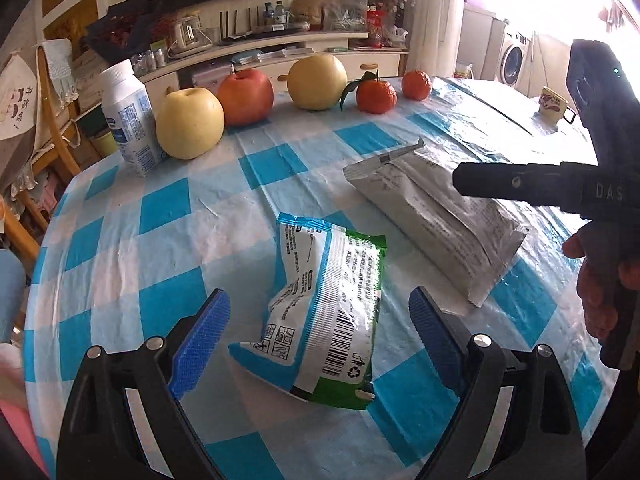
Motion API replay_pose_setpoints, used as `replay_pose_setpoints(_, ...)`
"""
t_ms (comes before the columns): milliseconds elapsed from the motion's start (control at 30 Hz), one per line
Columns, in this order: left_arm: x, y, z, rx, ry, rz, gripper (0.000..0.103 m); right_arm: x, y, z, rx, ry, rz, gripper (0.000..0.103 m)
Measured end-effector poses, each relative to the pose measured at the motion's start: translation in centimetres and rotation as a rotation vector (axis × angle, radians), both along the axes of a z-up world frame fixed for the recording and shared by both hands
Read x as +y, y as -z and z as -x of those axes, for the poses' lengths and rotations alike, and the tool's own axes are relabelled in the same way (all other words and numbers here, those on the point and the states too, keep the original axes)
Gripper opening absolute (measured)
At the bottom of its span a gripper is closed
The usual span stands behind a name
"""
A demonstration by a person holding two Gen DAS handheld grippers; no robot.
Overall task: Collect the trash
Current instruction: 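Grasp the green-and-white snack bag with the left tool while the right tool grasps the white printed packet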
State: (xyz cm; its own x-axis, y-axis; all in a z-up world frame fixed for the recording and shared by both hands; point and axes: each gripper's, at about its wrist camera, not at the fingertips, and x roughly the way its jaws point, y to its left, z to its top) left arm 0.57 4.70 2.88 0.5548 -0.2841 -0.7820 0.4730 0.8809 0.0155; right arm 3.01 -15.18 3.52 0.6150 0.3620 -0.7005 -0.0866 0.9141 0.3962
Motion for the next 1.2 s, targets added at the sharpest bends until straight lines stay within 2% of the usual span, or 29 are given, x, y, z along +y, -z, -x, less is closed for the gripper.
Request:
replay_pose_setpoints(200,0.3,0.9,-1.2,0.024,-0.005,-0.006,0.09,2.6,1.3,-0.5,-0.001,-0.041,0.16,0.099)
replay_pose_setpoints(267,0.2,1.1,-1.4,0.029,0.0,-0.008,0.081,3.1,1.7,-0.8,0.008,-0.046,0.206,0.099)
replay_pose_setpoints(533,-0.9,1.2,-1.2,0.02,0.026,-0.024,0.067,3.2,1.8,-1.0,0.014,-0.057,0.235,0.099)
replay_pose_setpoints(633,-1.0,1.2,-1.0,0.017,0.029,-0.023,0.063,3.4,1.6,-1.2,0.011,-0.067,0.235,0.095)
replay_pose_setpoints(700,-1.0,1.2,-1.0,0.015,0.025,-0.023,0.06,3.6,1.5,-1.2,0.008,-0.07,0.258,0.084)
replay_pose_setpoints(833,-1.1,1.2,-0.9,0.011,0.007,-0.025,0.057,3.9,1.5,-1.1,0.004,-0.077,0.307,0.079)
replay_pose_setpoints(1033,-0.8,1.0,-0.4,0.009,-0.031,-0.015,0.053,3.1,1.3,-1.0,-0.006,-0.065,0.291,0.062)
replay_pose_setpoints(1067,-0.7,1.0,-0.3,0.008,-0.035,-0.014,0.053,3.0,1.3,-0.9,-0.008,-0.062,0.286,0.053)
replay_pose_setpoints(1200,-0.2,0.8,0.3,0.004,-0.061,-0.01,0.051,3.3,1.1,-0.8,-0.023,-0.068,0.306,0.048)
